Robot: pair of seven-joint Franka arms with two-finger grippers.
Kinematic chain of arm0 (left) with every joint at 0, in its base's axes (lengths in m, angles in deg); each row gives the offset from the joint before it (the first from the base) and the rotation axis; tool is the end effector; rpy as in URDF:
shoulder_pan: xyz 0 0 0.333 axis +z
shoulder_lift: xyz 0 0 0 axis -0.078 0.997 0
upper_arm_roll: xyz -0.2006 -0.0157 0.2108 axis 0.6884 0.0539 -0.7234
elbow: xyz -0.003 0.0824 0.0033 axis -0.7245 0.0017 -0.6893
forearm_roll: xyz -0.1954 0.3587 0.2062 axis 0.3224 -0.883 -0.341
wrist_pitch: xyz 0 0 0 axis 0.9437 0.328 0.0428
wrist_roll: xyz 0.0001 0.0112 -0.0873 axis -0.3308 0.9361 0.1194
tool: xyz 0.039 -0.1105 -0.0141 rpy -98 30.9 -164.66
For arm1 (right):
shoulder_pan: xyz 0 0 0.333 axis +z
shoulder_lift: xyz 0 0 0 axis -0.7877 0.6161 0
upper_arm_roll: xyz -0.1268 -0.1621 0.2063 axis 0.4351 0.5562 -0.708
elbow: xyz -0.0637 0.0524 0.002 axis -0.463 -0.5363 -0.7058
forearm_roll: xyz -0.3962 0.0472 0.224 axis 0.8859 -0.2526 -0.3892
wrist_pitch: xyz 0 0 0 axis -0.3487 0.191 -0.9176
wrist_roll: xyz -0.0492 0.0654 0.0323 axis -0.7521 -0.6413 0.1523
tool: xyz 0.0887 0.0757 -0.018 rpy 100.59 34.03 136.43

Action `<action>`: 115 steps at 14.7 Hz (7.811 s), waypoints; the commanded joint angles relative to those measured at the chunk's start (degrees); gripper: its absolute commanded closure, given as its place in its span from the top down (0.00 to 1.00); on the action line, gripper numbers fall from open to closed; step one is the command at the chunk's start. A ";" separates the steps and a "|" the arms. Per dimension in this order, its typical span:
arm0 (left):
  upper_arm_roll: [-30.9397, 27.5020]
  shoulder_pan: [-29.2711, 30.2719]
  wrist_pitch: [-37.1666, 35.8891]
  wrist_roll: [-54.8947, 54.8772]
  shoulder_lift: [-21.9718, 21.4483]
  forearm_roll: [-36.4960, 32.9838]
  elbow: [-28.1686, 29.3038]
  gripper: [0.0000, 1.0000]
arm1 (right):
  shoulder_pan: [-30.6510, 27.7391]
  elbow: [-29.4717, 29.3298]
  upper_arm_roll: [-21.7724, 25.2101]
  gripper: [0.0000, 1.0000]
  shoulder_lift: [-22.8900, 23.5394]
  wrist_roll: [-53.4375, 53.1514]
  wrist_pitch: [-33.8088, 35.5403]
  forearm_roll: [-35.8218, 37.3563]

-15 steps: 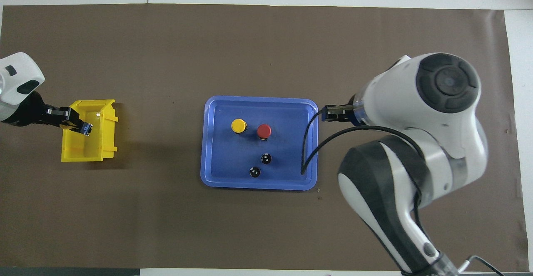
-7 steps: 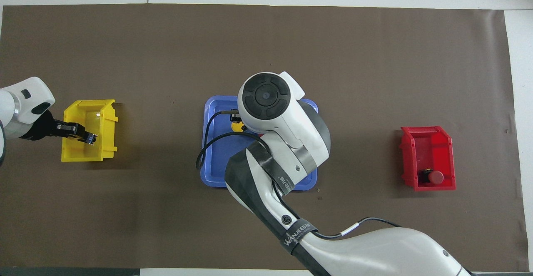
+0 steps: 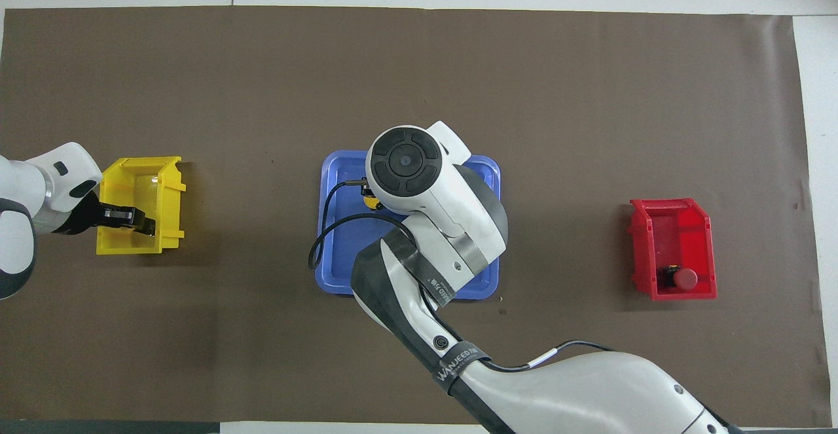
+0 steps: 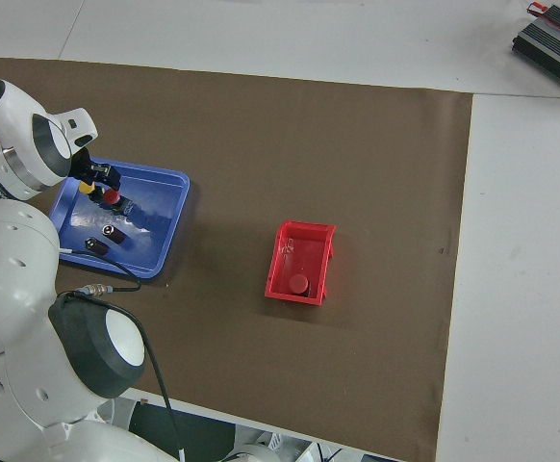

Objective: Sort red and yellow buttons by color

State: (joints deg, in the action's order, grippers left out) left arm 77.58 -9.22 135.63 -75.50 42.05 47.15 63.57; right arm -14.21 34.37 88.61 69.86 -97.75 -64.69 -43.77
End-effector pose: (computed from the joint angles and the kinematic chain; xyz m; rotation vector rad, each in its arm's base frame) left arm 0.5603 0.0400 0.2966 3.0774 -0.2251 -0.1105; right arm 0.5796 0.4388 0.3104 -3.1303 0.0980 -0.0754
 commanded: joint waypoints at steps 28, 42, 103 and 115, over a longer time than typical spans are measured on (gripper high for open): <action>2.84 -4.31 -35.26 2.04 -3.04 -4.10 -34.36 1.00 | -25.77 24.74 -0.05 0.20 -29.57 31.56 7.89 0.22; 3.63 -35.32 -3.72 51.43 12.51 -3.04 -24.60 1.00 | -42.07 40.84 0.04 0.20 -34.35 54.19 -3.53 -0.04; 2.40 0.61 -0.52 -5.07 10.06 -0.23 -15.79 0.76 | -43.48 -3.54 0.74 1.00 -25.29 46.11 36.72 -0.13; 2.49 0.35 -26.27 -4.46 4.62 -4.45 -33.04 1.00 | -43.65 -3.80 0.74 1.00 -25.20 46.11 36.72 -0.21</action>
State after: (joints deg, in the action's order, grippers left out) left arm 79.74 -9.30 113.19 -80.07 48.89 44.40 31.26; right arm -57.59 29.38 89.54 45.71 -51.22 -26.79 -44.45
